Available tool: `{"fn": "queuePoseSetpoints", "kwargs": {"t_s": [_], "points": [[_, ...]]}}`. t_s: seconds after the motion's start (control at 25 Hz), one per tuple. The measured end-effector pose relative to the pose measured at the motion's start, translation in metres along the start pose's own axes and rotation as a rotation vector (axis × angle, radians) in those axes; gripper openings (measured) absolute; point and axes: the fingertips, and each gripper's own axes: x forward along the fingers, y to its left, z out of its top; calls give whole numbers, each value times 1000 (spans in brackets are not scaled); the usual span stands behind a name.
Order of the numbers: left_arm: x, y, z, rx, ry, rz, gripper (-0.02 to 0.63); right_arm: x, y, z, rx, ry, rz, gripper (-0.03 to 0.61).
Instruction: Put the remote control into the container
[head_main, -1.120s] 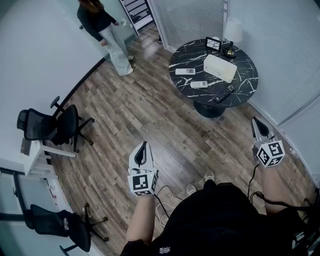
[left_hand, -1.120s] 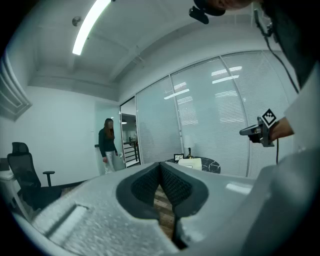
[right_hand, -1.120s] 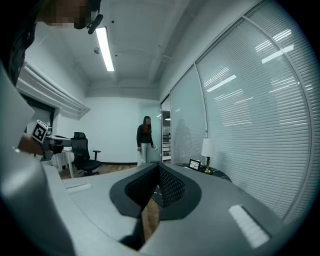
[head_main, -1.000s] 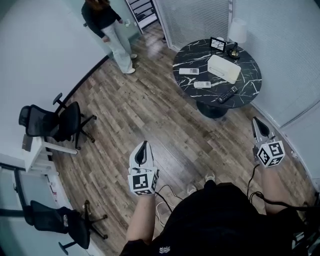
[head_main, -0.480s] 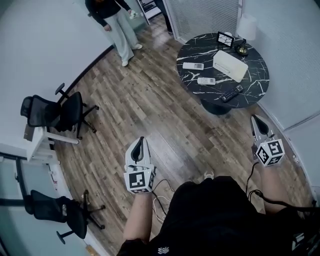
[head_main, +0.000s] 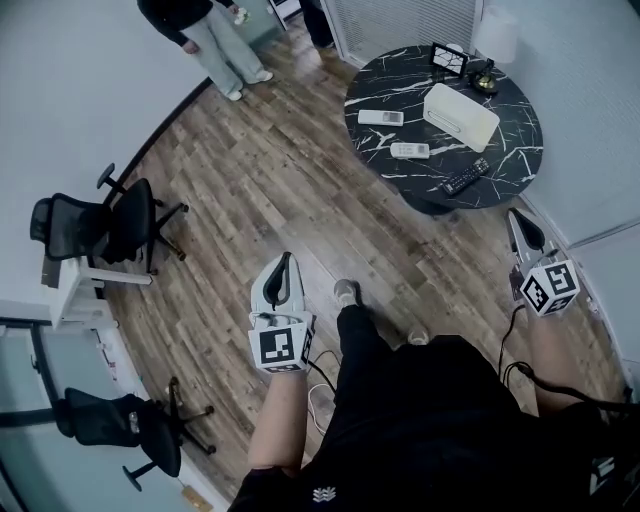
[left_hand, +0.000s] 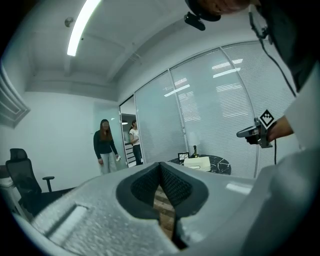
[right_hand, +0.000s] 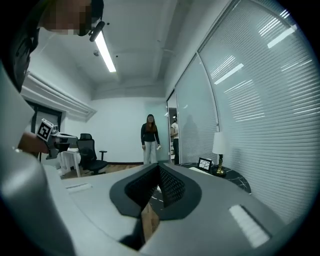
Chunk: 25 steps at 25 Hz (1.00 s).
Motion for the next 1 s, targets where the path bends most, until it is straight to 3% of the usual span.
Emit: {"fn": "queuePoseSetpoints", "kwargs": {"t_s": [0.32, 0.64, 1.0], "points": [[93, 79, -17, -20, 16, -66, 2, 92, 8, 11, 31, 5, -100, 2], [203, 137, -9, -12, -15, -269, 2, 162, 25, 29, 57, 16, -258, 2], [280, 175, -10, -8, -61, -434, 2, 182, 43, 40, 66, 6, -438, 2]]}}
